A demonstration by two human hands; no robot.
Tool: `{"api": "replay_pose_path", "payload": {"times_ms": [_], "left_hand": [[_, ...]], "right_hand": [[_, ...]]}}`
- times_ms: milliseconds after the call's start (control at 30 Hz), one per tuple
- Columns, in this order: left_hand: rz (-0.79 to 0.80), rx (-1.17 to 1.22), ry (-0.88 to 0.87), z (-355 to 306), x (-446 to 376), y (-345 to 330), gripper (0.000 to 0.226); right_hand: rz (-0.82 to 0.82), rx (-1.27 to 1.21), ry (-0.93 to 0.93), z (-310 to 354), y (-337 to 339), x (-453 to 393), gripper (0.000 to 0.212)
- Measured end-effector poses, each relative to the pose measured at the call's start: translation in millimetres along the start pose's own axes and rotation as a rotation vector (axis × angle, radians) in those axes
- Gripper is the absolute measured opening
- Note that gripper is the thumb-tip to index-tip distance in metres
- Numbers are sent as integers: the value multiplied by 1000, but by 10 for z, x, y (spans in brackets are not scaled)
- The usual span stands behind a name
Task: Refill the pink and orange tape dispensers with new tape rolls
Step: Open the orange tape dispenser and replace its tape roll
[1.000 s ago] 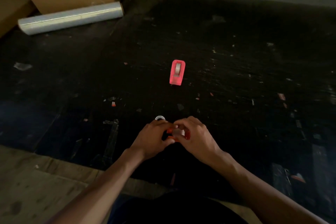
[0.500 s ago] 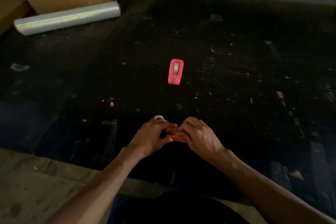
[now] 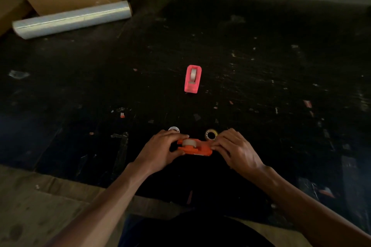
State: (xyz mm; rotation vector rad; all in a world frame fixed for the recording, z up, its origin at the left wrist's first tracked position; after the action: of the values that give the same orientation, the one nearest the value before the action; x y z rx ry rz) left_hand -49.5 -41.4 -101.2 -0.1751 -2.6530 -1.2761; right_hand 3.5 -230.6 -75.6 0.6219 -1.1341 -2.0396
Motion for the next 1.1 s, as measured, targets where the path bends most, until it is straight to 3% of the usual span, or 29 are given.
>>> {"api": "replay_pose_path", "payload": {"times_ms": [567,800,967,1100], "left_hand": [[-21,37,1,18,-2,-40,52],[-55,37,-7,25,3,-30,52],[-36,-14,-29,34,32,-74,62],[-146,84,-24,93,130,-18,65]], "right_hand": [[-70,-124,-207,-287,-263,118,15],[107,-236,-392,-325,-379,153,20],[-279,-487,-557,-381,-26,61,20],[-247,-430,-420,-187,88,-158,18]]}}
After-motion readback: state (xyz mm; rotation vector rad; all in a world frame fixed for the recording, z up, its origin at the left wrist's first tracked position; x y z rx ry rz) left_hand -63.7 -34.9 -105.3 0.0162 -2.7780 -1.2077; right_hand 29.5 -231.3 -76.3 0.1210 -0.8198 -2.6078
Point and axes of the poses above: each hand's wrist, its own x-axis away from the middle knuckle, its own y-axis out of the back of the hand, z = x × y, the point moved 8 cm from there along -x, towards the middle knuckle
